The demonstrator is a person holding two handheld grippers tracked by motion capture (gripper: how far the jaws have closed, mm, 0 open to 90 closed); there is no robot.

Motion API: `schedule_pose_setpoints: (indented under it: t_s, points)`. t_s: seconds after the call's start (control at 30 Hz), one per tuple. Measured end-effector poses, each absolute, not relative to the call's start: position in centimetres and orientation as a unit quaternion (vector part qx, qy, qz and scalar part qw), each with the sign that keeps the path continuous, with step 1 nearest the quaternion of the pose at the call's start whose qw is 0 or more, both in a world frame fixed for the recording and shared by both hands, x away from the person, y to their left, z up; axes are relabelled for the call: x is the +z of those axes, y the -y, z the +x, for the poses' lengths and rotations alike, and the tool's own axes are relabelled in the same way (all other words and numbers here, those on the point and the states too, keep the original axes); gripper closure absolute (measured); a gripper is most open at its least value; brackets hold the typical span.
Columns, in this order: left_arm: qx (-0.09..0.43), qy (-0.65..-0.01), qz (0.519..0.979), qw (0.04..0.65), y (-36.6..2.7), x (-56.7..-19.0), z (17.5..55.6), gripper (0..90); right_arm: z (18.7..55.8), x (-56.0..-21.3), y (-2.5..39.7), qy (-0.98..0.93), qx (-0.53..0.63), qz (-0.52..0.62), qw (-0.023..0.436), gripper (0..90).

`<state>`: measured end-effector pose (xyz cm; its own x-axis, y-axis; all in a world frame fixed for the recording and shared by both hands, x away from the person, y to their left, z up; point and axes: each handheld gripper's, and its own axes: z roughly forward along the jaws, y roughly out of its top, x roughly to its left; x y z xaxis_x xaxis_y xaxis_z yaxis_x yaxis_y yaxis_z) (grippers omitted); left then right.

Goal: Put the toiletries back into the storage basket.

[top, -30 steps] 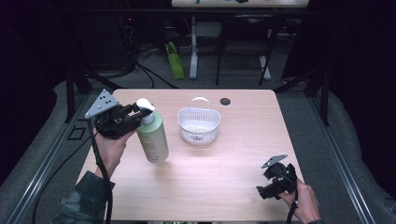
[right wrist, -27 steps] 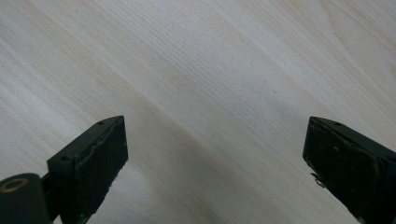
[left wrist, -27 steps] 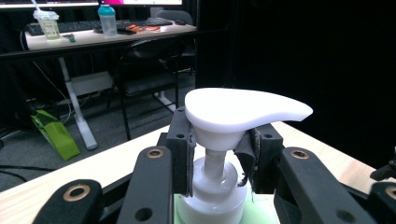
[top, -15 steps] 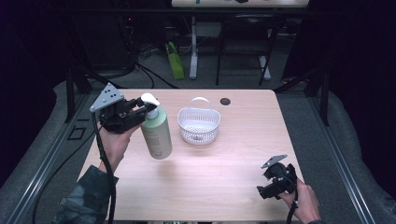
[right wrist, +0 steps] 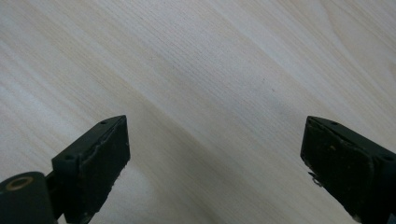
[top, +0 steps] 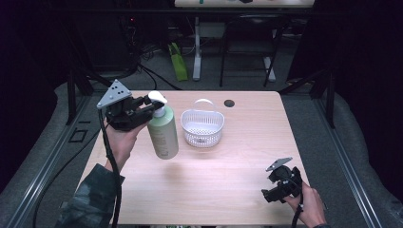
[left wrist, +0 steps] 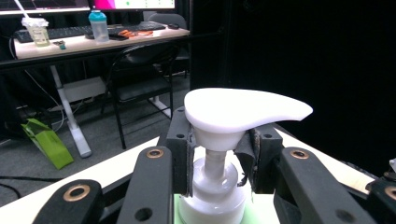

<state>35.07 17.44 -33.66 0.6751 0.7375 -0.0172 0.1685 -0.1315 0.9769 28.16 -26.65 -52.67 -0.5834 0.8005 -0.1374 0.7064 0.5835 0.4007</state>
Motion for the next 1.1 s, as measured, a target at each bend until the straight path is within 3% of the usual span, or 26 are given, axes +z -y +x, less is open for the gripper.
schedule_pose_setpoints:
  t_s: [1.1]
  points:
    - [0.256, -0.307, 0.702, 0.589, -15.8, -30.6, 36.6, 67.7, 28.2, -52.7, 26.7, -0.877, 0.154, 0.429, 0.152, 7.9]
